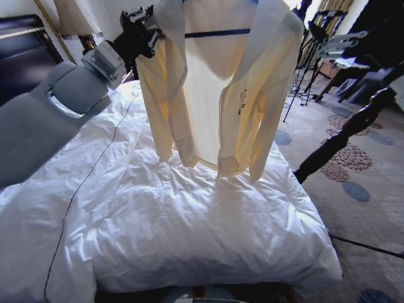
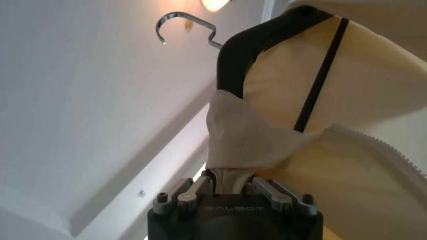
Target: Pick up the clothes from the bed and hang them on the clothes hanger.
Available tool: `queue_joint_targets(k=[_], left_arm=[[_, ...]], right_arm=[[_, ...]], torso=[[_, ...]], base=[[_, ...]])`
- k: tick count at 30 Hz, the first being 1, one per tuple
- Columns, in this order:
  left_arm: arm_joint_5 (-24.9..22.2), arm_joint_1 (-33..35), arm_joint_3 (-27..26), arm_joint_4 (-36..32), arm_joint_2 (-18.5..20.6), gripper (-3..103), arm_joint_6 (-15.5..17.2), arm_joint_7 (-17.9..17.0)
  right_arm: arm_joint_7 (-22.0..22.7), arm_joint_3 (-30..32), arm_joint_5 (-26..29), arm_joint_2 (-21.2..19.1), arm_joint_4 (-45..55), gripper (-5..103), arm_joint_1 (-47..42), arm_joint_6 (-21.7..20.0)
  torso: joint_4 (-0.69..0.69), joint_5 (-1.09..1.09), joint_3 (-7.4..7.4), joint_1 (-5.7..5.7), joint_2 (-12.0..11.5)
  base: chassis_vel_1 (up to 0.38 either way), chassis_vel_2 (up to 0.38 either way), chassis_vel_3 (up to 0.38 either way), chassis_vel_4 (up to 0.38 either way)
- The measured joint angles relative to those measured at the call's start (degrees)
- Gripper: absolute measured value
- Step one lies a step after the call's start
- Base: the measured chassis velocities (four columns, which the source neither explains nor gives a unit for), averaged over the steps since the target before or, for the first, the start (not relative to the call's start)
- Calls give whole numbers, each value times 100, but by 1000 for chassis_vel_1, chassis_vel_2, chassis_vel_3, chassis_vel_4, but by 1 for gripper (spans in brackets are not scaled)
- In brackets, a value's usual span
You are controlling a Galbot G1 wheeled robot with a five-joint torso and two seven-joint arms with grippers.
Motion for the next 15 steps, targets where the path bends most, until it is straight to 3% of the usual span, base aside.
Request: queue_joint_targets(k=[15], left_arm=[[216,-188,312,9,-156,19,4,32]], right_arm=[[268,-543,-31,604,-163,100,188,-77]], torso=[[0,-1,0,0,0]], base=[[0,0,0,0]])
